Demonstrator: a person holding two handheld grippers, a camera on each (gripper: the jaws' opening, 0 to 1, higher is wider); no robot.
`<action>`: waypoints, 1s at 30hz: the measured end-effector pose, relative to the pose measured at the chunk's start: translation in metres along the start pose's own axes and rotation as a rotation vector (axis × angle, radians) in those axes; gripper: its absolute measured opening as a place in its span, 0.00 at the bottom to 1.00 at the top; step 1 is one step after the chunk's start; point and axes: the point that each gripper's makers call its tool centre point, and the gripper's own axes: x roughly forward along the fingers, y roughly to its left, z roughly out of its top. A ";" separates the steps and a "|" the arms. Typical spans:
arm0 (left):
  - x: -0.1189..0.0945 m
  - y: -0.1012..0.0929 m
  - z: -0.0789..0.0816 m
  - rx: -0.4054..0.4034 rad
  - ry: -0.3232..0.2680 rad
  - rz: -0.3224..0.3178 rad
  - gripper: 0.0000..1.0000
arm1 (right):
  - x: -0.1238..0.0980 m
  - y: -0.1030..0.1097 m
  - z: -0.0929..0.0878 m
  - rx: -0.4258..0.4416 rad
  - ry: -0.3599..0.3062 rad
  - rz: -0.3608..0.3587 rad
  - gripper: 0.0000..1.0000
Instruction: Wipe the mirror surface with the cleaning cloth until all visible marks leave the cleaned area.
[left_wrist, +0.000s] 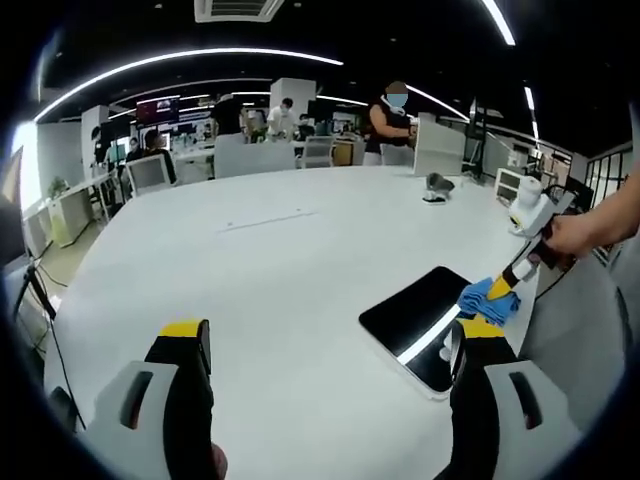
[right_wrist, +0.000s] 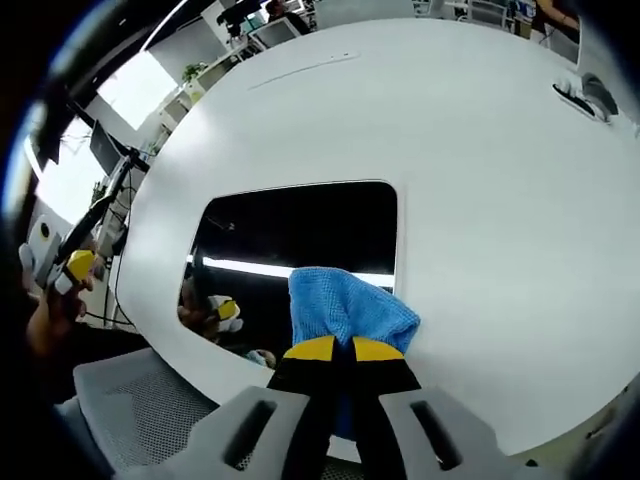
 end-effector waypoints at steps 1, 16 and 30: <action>0.000 0.000 0.000 0.000 0.001 0.000 0.99 | 0.001 0.000 0.001 -0.004 0.001 -0.002 0.00; -0.002 0.005 -0.004 -0.012 -0.002 -0.004 0.99 | 0.011 -0.005 0.027 0.004 -0.013 -0.023 0.00; 0.001 -0.006 -0.003 0.057 -0.028 -0.034 0.99 | 0.022 -0.013 0.061 -0.023 -0.011 -0.069 0.00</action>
